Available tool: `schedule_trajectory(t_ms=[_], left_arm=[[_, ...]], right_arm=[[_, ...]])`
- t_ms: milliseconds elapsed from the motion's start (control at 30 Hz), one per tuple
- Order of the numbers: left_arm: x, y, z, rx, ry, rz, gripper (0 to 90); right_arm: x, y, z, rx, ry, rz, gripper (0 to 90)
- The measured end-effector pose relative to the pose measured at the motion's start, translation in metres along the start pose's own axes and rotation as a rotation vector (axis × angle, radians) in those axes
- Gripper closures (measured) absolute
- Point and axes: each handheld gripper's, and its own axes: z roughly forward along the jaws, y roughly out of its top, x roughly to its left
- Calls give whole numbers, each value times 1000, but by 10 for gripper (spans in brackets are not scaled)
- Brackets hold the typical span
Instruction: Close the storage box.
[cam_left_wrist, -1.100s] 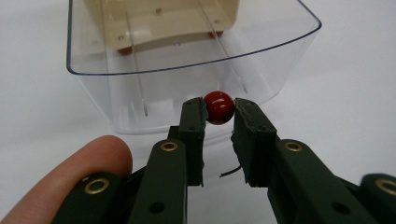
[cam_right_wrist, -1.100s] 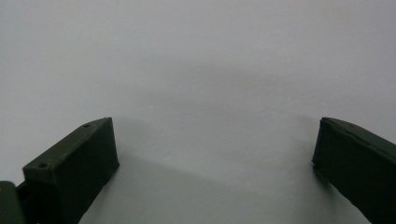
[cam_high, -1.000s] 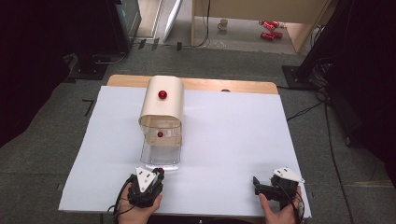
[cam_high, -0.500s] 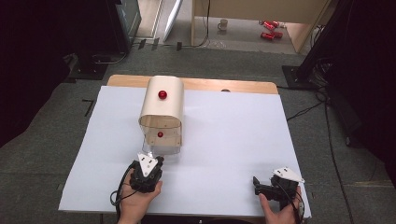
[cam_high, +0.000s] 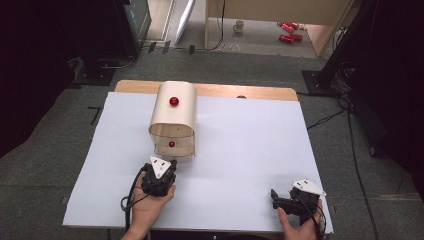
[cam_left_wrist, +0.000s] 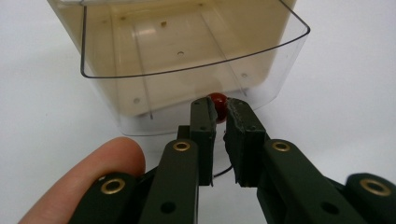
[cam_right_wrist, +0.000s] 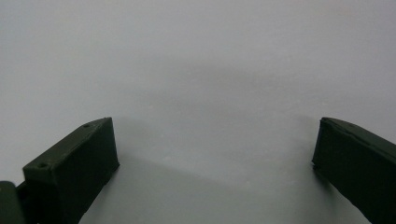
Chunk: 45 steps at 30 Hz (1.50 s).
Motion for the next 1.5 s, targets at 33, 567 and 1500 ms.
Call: schedule_trajectory(t_ms=[33,567,1500], left_arm=[[0,0,1,0,-1,0,815],[4,9,19,2,-6,-15,746],[17,-17,-5,60,-86,63,95]], right_arm=[[0,0,0,0,0,0,0],[0,0,0,-1,0,1,0],[0,0,0,0,0,0,0]])
